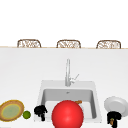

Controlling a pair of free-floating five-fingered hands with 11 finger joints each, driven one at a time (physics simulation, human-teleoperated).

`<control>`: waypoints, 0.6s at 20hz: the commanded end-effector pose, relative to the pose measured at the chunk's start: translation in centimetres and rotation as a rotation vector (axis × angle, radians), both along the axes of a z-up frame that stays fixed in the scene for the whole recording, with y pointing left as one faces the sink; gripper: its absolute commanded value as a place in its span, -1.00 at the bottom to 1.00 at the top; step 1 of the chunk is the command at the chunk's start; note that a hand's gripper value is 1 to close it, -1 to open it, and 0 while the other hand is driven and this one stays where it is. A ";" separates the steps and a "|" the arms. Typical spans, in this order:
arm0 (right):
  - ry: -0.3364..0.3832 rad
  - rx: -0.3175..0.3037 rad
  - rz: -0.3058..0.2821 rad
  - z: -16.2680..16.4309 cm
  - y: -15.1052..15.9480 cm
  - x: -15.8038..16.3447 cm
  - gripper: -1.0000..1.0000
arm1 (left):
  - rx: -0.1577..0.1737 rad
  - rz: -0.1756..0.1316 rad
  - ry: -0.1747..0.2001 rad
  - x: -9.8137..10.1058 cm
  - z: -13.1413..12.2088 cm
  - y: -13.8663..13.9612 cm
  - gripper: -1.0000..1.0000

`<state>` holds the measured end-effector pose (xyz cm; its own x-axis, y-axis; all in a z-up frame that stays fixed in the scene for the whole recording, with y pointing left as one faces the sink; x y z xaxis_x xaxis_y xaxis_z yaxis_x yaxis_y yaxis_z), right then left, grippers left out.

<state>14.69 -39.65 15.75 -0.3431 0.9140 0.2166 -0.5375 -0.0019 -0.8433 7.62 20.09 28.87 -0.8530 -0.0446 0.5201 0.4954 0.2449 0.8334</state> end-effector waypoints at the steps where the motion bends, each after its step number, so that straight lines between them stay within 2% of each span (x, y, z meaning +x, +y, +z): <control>1: -0.009 -0.013 0.000 -1.3 -1.0 1.6 1.00 | 0.000 0.000 0.000 0.0 0.0 0.0 0.00; 5: 0.007 -0.013 0.000 -3.2 -2.1 2.8 1.00 | 0.000 0.000 0.000 0.0 0.0 0.0 0.00; 12: -0.010 -0.007 -0.012 -5.8 -3.6 6.1 1.00 | 0.000 0.000 0.000 0.0 0.0 0.0 0.00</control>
